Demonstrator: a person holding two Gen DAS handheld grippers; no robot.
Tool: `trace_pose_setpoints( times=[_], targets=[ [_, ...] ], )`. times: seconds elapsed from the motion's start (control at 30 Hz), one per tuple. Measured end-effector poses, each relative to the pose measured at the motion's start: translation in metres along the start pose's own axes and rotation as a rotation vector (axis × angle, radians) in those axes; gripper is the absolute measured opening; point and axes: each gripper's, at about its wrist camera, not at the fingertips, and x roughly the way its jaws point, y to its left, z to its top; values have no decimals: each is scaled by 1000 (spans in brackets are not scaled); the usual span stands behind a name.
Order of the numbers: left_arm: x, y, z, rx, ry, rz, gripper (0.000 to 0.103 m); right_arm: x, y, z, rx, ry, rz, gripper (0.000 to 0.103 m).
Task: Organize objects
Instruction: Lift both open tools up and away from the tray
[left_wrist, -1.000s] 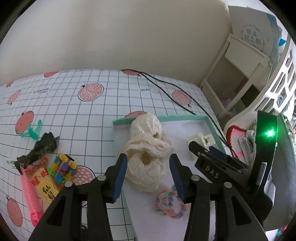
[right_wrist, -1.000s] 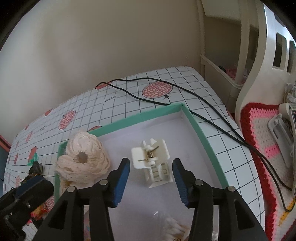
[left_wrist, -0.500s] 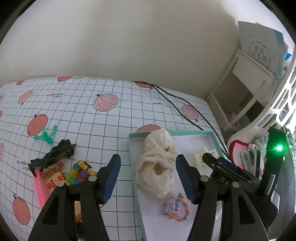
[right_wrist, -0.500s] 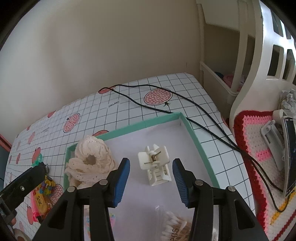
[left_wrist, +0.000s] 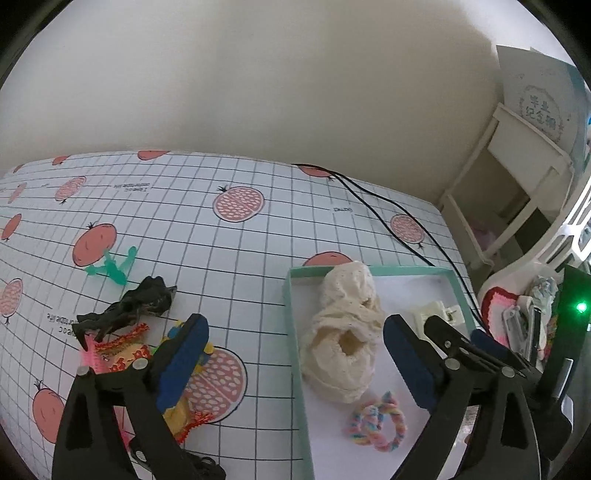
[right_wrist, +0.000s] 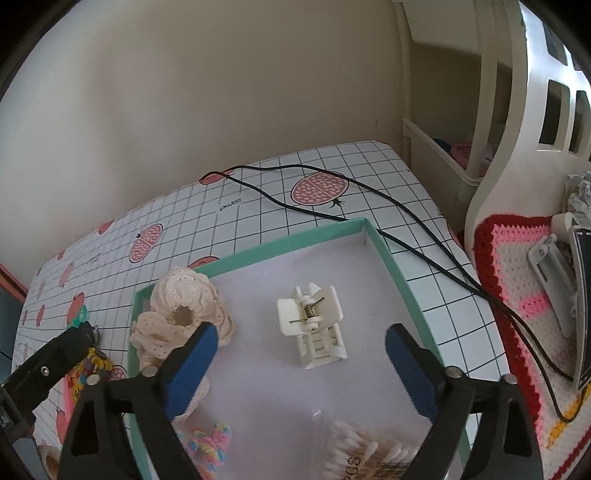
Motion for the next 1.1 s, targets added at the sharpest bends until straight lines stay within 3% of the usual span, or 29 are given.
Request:
trace_pose_setpoints(
  times=[0.13, 0.7, 1.1],
  targets=[
    [-2, 2, 0, -4, -15, 3, 103, 0, 2, 0, -2, -1, 11, 102],
    [2, -2, -3, 8, -9, 29, 103, 3, 0, -1, -8, 16, -5, 103],
    [-35, 7, -11, 15, -16, 60, 103, -55, 21, 1, 4, -24, 4, 103]
  ],
)
